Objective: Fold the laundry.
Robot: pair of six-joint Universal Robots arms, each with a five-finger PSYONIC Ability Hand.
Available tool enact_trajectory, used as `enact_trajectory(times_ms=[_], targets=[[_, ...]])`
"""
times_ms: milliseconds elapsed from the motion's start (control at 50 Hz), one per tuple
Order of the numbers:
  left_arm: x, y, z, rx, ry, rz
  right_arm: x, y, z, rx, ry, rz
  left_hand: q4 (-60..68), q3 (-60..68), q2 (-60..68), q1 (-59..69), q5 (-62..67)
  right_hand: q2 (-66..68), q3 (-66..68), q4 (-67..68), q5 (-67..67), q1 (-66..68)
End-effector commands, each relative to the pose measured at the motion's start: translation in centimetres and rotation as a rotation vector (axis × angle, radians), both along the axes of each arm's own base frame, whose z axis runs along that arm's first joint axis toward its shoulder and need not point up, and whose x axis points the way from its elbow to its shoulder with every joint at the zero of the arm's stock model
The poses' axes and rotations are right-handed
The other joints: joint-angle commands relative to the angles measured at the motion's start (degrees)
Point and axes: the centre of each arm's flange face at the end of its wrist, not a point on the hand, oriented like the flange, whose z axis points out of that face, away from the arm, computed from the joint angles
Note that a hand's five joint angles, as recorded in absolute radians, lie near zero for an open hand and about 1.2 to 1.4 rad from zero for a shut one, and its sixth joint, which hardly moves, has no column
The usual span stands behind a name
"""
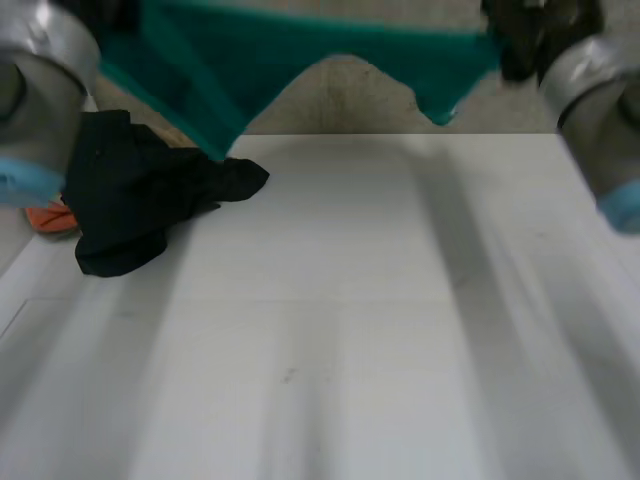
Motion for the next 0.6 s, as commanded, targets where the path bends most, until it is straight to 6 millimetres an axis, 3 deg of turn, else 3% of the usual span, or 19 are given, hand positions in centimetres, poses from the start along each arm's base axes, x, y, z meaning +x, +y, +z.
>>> enact_trajectory(times_ms=[20,80,160,240,300,320,460,540,600], targets=[[0.0,1.0,-11.0,0.294,-0.126,-0.048,-1.0,1.4,-10.5,0.31,0.129,0.021,11.5,11.9,11.4,12.6,13.9,12.4,11.7,11.2,11.1,14.7],[-0.1,1.3,-15.0,0.365,-0.191,-0.059,-1.2,2.1,-14.6,0.434,0.149,0.044,11.5,11.9,11.4,12.6,13.9,12.4,11.7,11.2,11.1,14.7],[0.1,1.3,-18.6,0.42,-0.263,-0.05,-1.2,2.4,-18.0,0.544,0.147,0.063,11.5,11.9,11.4,12.6,13.9,12.4,11.7,11.2,11.1,14.7],[0.2,1.2,-20.2,0.448,-0.3,-0.04,-1.7,2.0,-19.2,0.601,0.114,0.039,11.5,11.9,11.4,12.6,13.9,12.4,11.7,11.2,11.1,14.7],[0.4,1.2,-20.2,0.452,-0.3,-0.033,-2.1,1.6,-19.2,0.617,0.077,0.016,11.5,11.9,11.4,12.6,13.9,8.2,7.5,7.0,6.9,10.5],[0.5,1.2,-20.0,0.448,-0.295,-0.028,-2.3,1.5,-18.9,0.625,0.048,0.002,11.5,11.9,11.4,12.6,13.9,-2.6,-3.3,-3.8,-4.0,-0.3],[1.0,1.1,-19.1,0.441,-0.264,-0.019,-3.5,0.5,-18.1,0.659,-0.081,-0.056,11.5,11.9,11.4,12.6,13.9,-35.2,-35.9,-36.3,-36.5,-32.8],[1.2,0.9,-19.0,0.442,-0.256,-0.009,-4.5,0.0,-18.0,0.713,-0.168,-0.1,11.5,11.9,11.4,12.6,13.9,-45.3,-46.0,-46.4,-46.6,-43.0],[1.6,0.5,-18.9,0.439,-0.253,0.008,-5.5,-0.3,-17.6,0.785,-0.273,-0.144,11.5,11.9,11.4,12.6,13.9,-44.5,-45.2,-45.7,-45.8,-42.2]])
